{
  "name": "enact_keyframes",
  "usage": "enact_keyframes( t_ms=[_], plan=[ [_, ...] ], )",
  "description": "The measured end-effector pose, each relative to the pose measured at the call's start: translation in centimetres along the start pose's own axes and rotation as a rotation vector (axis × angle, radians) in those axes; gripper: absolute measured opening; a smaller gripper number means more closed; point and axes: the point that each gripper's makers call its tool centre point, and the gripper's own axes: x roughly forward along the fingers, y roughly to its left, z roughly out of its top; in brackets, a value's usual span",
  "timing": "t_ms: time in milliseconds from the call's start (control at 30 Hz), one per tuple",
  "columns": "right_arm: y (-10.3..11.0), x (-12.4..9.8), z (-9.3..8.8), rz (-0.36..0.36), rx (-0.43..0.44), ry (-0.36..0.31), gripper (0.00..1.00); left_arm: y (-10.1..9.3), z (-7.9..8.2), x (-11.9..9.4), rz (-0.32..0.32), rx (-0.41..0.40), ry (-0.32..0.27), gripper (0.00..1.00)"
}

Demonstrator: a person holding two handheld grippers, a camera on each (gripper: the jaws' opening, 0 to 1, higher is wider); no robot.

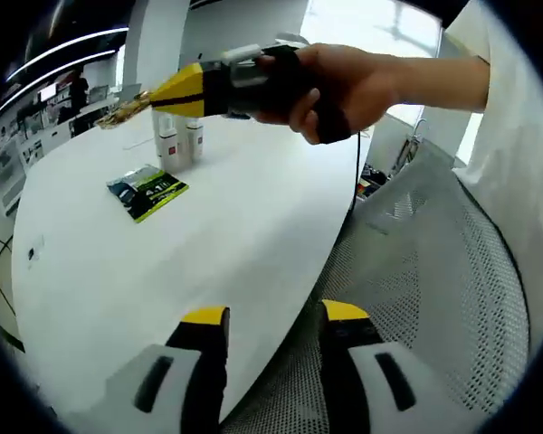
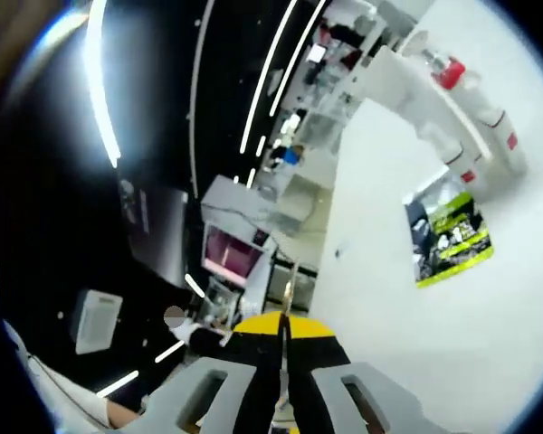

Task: Arrange the skincare products in the storage area until every visible bottle or jar stands upright without overlapping.

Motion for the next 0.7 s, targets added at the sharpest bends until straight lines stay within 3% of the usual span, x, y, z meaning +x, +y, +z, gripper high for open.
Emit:
enact_keyframes(
  t_ms=[267,500,700],
  plan=[
    [-3.5,3.9,1.7,-0.082,0.057,-0.019,0.0,-0.4,-0.4,0.1,-0.017,0.017,0.021,0.31],
    [-6.3,7.2,3.1,-0.161,0.108,-0.037,0.0,-0.4,-0.2,0.1,-0.03,-0.021,0.009,0.3],
    [-8.4,9.6,3.8,-0.242,0.052,-0.011,0.0,-0.3,-0.2,0.0,-0.032,-0.032,0.003,0.29]
  ],
)
